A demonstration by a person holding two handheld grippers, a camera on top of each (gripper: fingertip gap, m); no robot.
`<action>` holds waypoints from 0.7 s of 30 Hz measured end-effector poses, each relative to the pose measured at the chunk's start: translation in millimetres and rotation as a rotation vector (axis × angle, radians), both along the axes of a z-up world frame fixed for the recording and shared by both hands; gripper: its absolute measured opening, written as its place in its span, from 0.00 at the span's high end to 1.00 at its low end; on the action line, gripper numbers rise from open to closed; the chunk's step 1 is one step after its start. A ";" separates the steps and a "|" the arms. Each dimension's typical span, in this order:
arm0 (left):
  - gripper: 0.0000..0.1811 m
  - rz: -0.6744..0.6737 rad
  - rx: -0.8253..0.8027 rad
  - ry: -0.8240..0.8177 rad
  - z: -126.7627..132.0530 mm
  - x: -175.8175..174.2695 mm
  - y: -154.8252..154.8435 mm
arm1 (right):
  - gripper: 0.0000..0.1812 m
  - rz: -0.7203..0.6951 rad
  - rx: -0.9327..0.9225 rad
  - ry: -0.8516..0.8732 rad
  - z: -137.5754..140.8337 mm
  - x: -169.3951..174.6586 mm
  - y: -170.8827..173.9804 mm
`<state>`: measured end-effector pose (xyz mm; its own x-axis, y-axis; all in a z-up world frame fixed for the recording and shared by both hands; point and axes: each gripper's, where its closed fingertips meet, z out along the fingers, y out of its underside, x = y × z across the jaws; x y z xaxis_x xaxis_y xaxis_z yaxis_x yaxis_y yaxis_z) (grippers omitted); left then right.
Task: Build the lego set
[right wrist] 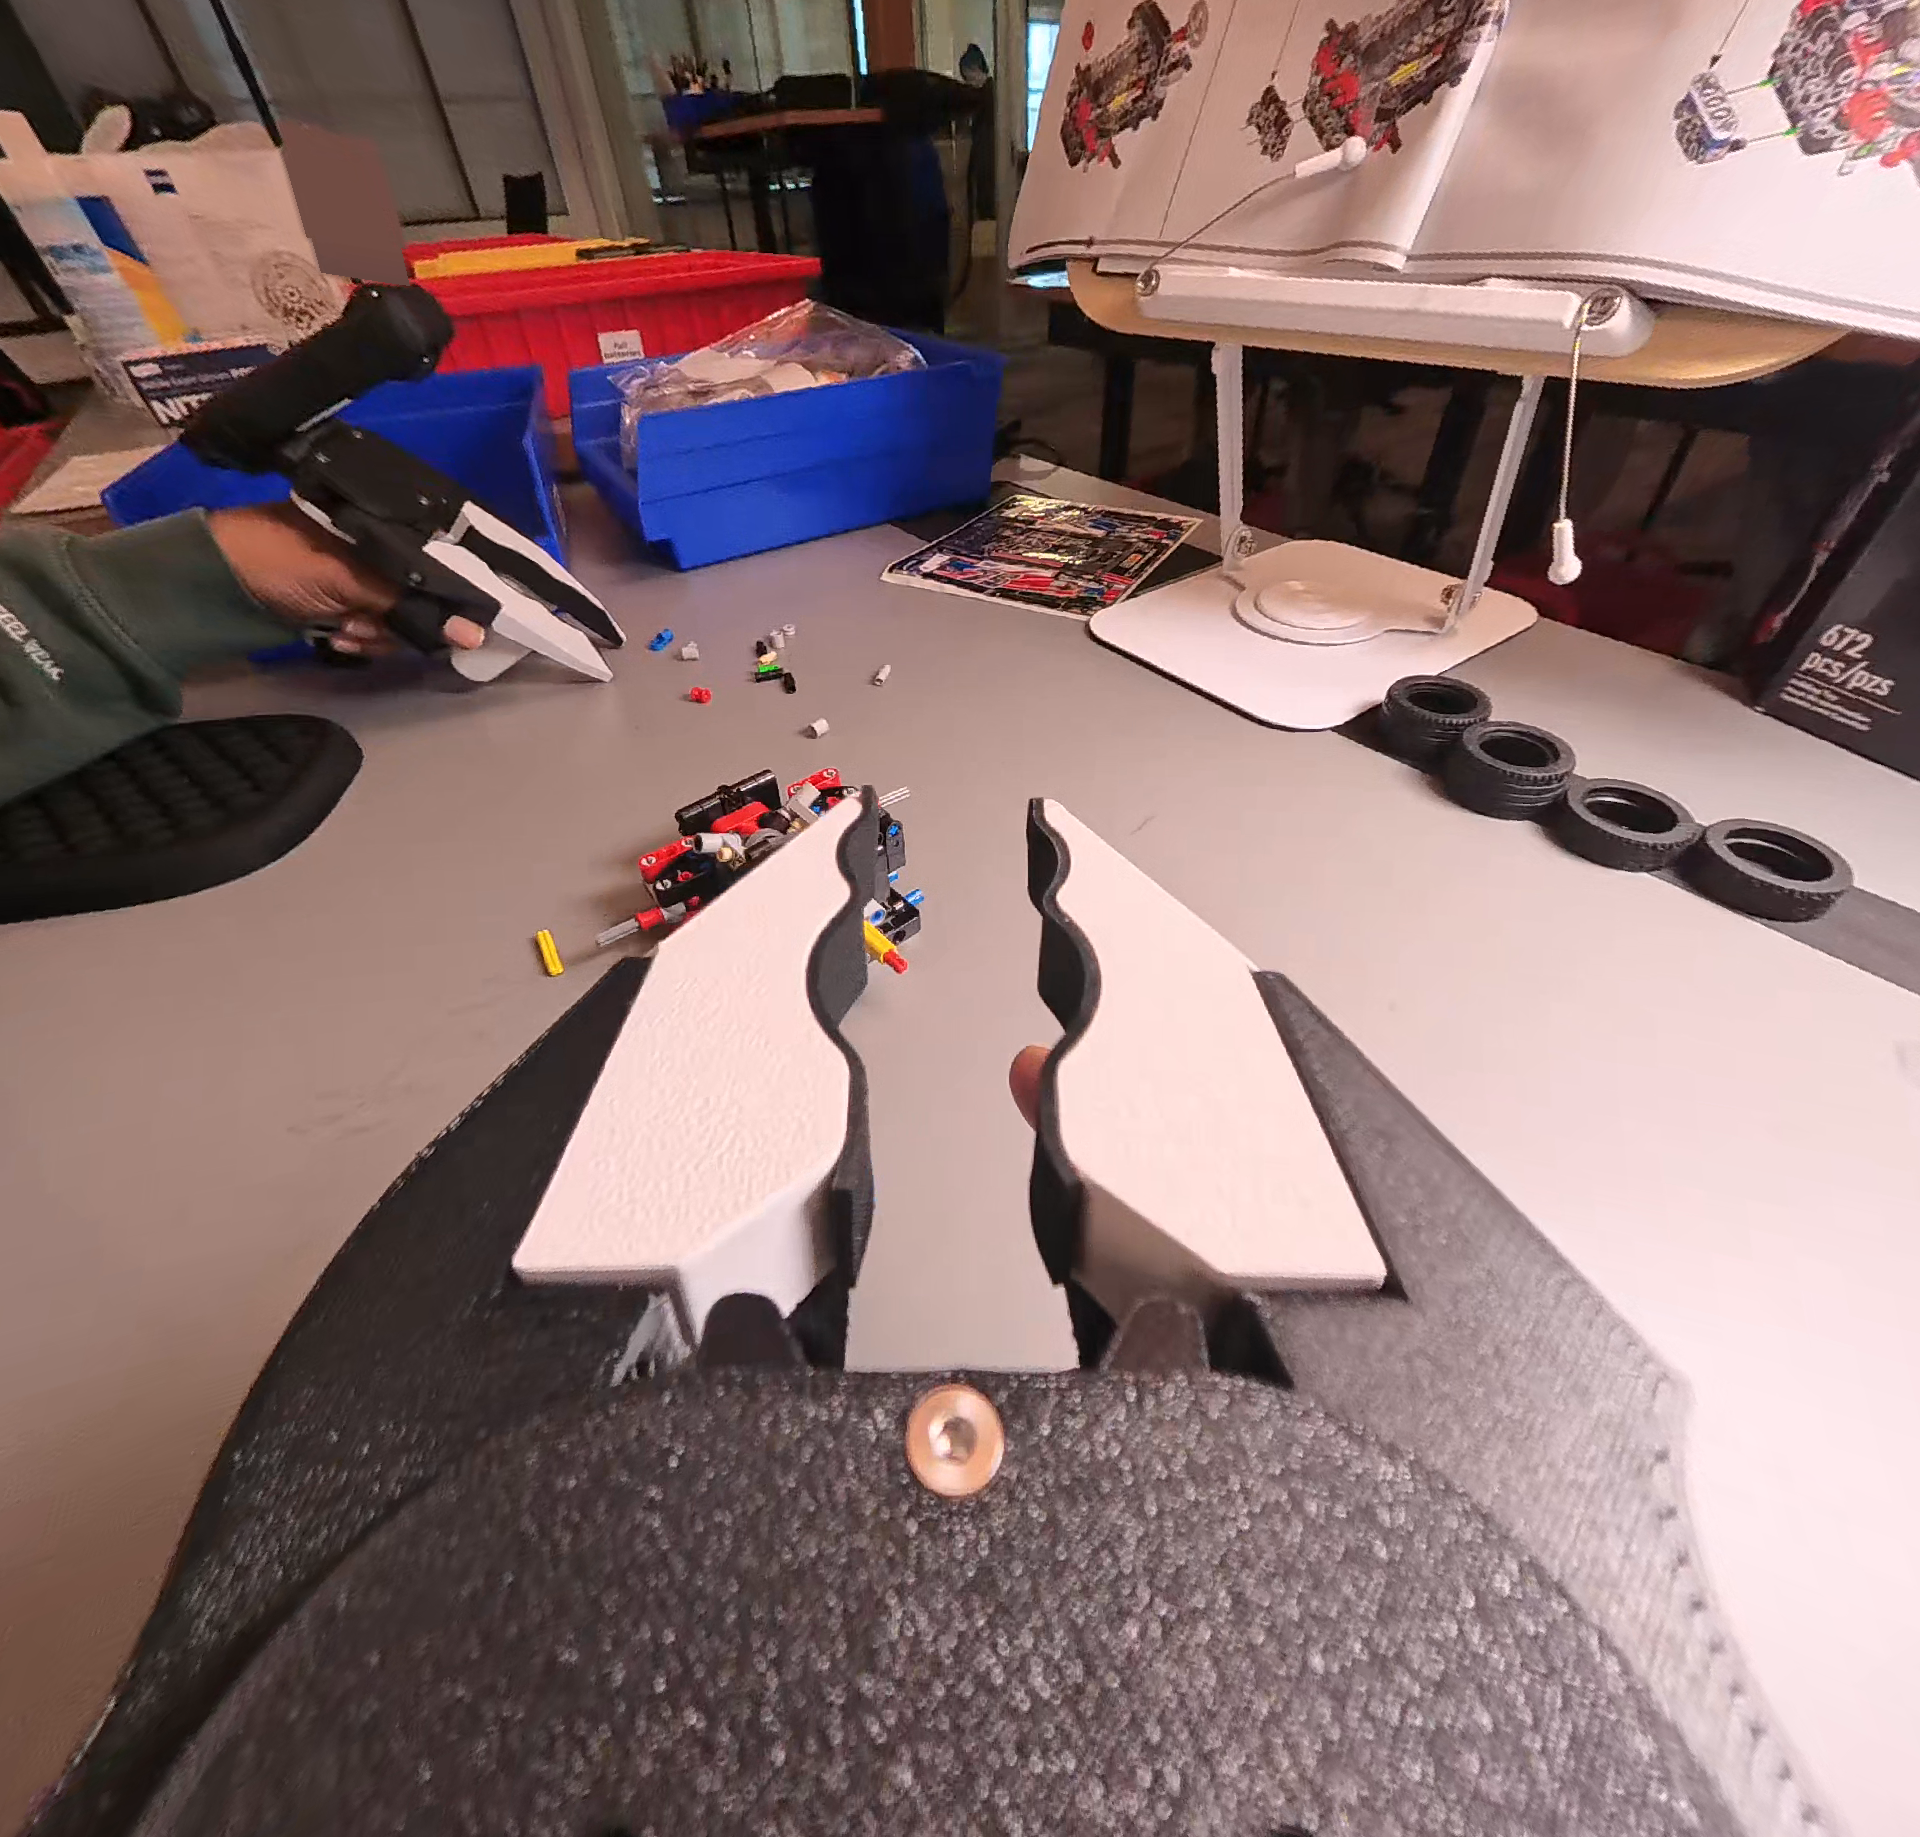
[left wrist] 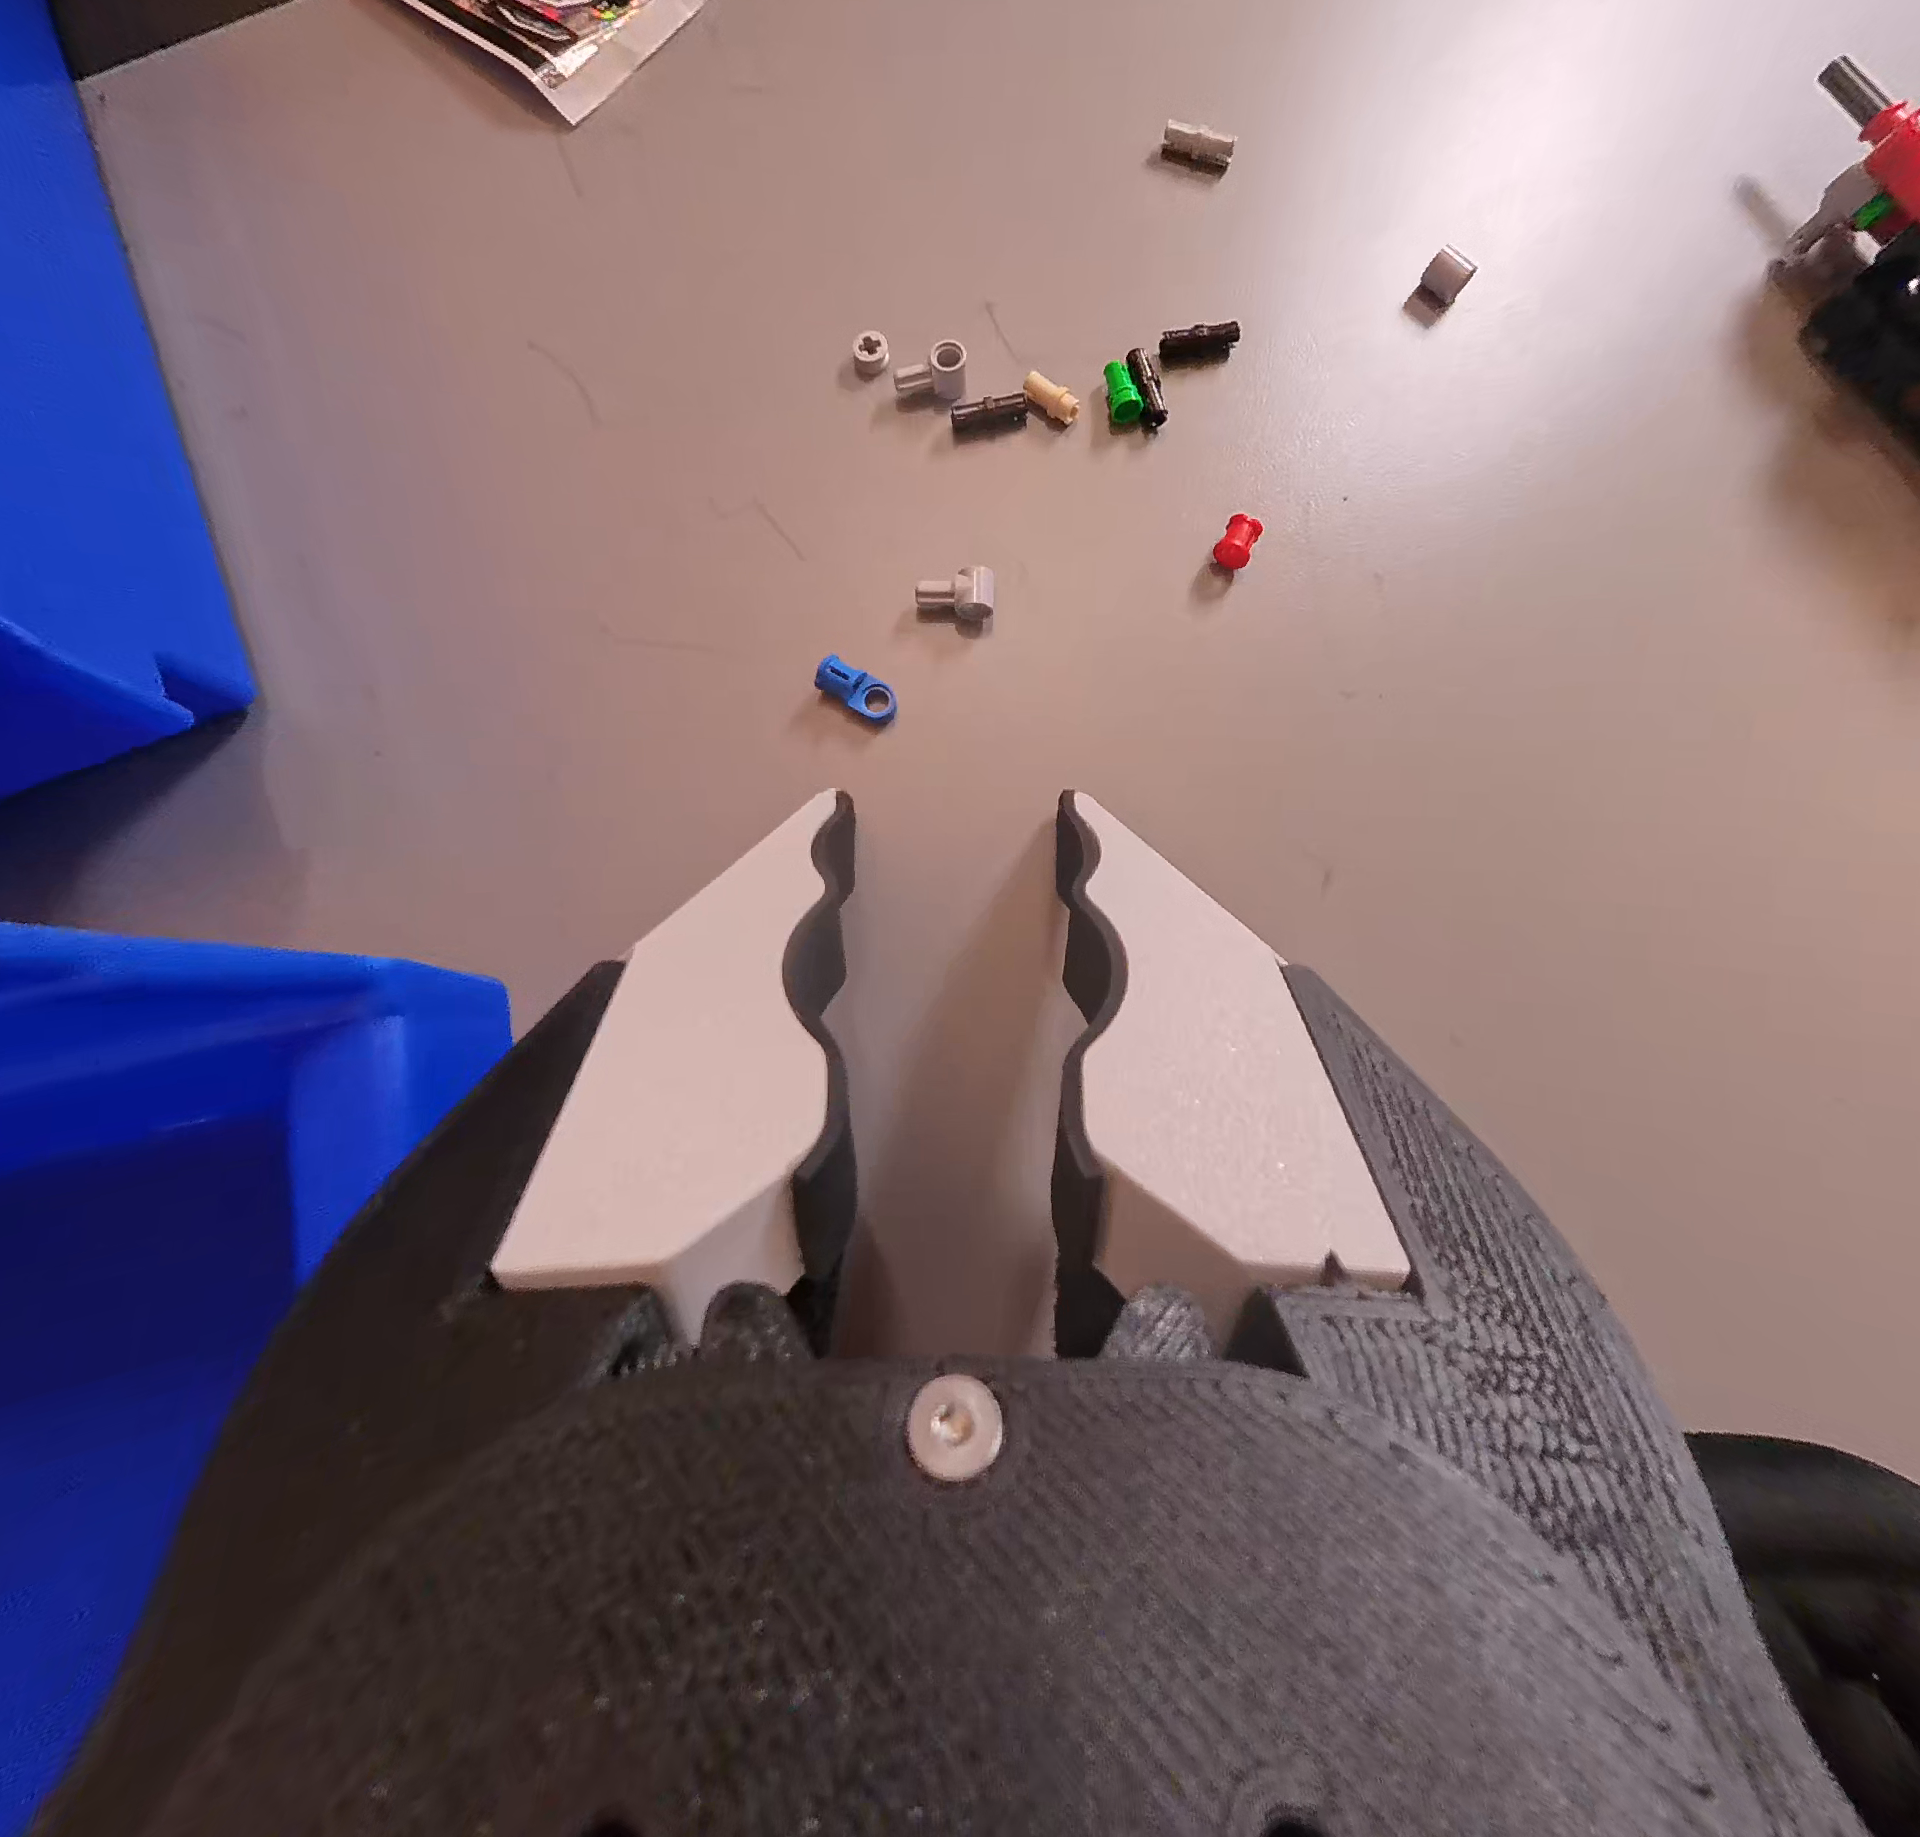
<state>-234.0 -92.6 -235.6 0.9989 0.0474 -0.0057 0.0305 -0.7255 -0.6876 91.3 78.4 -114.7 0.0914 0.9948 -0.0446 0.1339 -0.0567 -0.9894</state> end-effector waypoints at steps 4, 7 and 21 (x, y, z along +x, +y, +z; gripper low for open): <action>0.78 0.011 0.015 -0.003 0.1 -3.4 6.0 | 0.86 -0.004 -0.007 -0.003 -3.0 -1.4 0.8; 0.80 0.034 0.036 -0.004 0.1 -8.1 14.8 | 0.87 -0.001 -0.001 -0.014 -6.0 -2.4 0.0; 0.97 -0.239 0.219 -0.030 38.9 55.6 40.4 | 0.88 0.073 0.042 -0.007 -2.9 -7.3 -20.3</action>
<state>-178.4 -52.2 -196.7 0.9814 -0.1920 0.0082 -0.1006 -0.5493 -0.8296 84.0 58.2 -117.6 0.0192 0.9998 -0.0021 0.1431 -0.0049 -0.9897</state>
